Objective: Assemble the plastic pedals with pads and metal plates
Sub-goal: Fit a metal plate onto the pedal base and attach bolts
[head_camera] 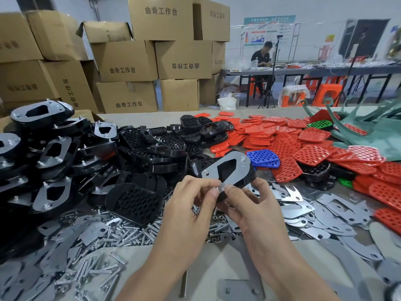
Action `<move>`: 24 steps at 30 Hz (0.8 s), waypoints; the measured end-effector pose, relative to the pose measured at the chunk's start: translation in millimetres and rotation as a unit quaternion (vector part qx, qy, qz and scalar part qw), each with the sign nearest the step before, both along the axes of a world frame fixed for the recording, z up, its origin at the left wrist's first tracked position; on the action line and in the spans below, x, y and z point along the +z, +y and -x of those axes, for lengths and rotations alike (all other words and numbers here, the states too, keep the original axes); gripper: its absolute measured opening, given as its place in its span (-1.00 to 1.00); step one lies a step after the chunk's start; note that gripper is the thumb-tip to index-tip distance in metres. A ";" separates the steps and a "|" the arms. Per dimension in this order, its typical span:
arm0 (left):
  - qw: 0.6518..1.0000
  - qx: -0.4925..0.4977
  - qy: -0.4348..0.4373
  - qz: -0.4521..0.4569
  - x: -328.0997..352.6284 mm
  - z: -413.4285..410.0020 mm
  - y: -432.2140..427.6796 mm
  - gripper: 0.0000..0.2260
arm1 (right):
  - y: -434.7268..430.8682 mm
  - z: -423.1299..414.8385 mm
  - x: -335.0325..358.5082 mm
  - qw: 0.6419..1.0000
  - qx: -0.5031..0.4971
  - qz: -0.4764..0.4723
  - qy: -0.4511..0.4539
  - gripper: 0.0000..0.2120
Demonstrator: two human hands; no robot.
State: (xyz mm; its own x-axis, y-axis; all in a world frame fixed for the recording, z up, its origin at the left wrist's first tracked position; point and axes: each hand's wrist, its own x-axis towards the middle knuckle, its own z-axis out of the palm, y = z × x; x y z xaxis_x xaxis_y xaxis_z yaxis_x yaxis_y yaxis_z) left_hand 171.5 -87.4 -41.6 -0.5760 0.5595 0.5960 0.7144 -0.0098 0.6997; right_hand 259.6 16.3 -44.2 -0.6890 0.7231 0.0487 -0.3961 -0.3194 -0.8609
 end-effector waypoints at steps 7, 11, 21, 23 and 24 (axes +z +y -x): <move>0.998 0.001 -0.055 -0.015 -2.6 0.5 -0.3 -0.98 | -2.2 0.0 -1.2 1.000 -0.002 0.007 0.007 -0.72; 0.995 0.015 -0.098 -0.030 -0.2 -2.5 1.2 -0.92 | -4.4 0.6 -0.5 1.000 -0.009 0.006 0.007 -0.73; 0.998 -0.027 -0.057 0.008 2.7 -1.3 -2.1 -0.87 | -3.1 -0.7 2.2 0.999 -0.023 0.012 0.019 -0.74; 0.998 -0.040 -0.051 0.018 2.7 -0.3 -3.5 -0.81 | -2.0 -1.0 2.7 0.999 -0.028 0.010 0.019 -0.75; 0.997 -0.047 -0.060 0.015 2.1 0.3 -3.8 -0.78 | -1.8 -1.1 3.2 0.999 -0.030 0.010 0.021 -0.74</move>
